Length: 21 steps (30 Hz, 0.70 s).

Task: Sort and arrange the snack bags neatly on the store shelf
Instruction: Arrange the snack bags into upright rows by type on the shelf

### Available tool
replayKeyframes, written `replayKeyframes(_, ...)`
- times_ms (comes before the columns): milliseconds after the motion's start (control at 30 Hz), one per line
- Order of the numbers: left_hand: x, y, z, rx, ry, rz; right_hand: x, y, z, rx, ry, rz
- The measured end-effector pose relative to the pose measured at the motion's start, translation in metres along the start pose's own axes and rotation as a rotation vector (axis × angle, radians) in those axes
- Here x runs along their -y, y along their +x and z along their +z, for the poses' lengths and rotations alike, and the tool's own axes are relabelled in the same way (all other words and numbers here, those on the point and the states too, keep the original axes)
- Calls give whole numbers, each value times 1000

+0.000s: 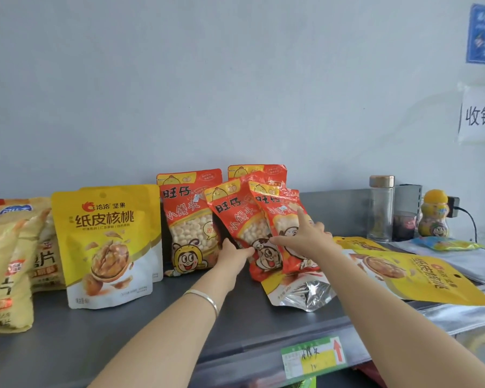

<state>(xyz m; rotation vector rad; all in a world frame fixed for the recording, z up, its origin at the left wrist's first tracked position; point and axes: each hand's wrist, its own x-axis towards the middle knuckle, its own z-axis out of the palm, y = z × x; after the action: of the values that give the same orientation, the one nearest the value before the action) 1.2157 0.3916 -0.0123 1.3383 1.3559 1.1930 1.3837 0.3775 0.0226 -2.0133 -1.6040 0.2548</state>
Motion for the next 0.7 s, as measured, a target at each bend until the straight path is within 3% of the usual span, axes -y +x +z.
replayKeyframes(200, 0, 19, 18, 5, -249, -108, -1, 5, 3, 42, 42, 87)
replayKeyframes(333, -1, 27, 25, -38, -335, -126, -2, 3, 9, -24, 58, 107)
replayKeyframes(700, -18, 16, 6, -152, -231, 245, 23, -18, 3, -202, 137, -21)
